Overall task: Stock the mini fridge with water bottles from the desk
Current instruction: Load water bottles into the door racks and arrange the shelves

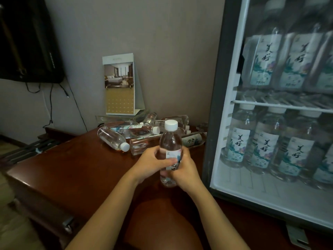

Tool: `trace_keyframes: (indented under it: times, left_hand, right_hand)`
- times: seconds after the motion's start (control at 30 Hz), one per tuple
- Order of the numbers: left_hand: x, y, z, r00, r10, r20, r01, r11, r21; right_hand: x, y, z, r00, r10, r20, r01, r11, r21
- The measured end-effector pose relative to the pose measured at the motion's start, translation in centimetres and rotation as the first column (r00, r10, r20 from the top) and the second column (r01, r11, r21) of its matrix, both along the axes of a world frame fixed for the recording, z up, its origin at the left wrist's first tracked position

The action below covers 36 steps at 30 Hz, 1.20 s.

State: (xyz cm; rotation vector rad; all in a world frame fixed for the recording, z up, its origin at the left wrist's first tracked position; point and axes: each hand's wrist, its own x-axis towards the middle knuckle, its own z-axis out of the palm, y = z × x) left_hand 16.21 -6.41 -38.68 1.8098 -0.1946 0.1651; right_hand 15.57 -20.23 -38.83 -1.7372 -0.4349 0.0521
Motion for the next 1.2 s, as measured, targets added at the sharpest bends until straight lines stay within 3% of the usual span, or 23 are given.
trace_keyframes:
  times: [0.23, 0.47, 0.6, 0.77, 0.9, 1.03, 1.2]
  left_hand:
    - [-5.3, -1.1, 0.5, 1.0, -0.016, -0.024, 0.016, 1.0, 0.006]
    - [-10.6, -3.8, 1.0, 0.994, -0.102, -0.028, 0.103, 0.995, 0.017]
    - [-12.6, -5.6, 1.2, 0.985, -0.163, -0.055, 0.167, 0.983, 0.08]
    - [-15.2, -9.3, 1.3, 0.984, -0.176, -0.001, 0.17, 0.947, 0.274]
    - [-17.6, -12.8, 1.9, 0.955, -0.295, 0.001, 0.277, 0.899, 0.339]
    - [-19.8, -16.6, 2.5, 0.897, -0.442, 0.011, 0.401, 0.825, 0.398]
    - [-22.5, -22.9, 4.7, 0.812, -0.582, 0.048, 0.548, 0.788, 0.281]
  right_hand:
    - [-4.9, -1.1, -0.1, 0.998, -0.067, 0.016, 0.069, 0.992, -0.105]
    - [-10.5, -4.1, 0.3, 0.996, -0.088, -0.002, 0.087, 0.991, -0.103]
    - [-13.3, -6.2, 0.2, 0.992, -0.128, 0.003, 0.127, 0.988, -0.091]
    - [-16.3, -9.4, -1.0, 0.964, -0.25, 0.088, 0.258, 0.963, -0.085]
    - [-19.6, -13.1, -1.7, 0.95, -0.297, 0.1, 0.305, 0.95, -0.069]
    - [-23.2, -17.6, -2.1, 0.922, -0.334, 0.196, 0.365, 0.918, -0.153]
    - [-28.2, -23.6, 1.2, 0.856, -0.413, 0.312, 0.464, 0.879, -0.11]
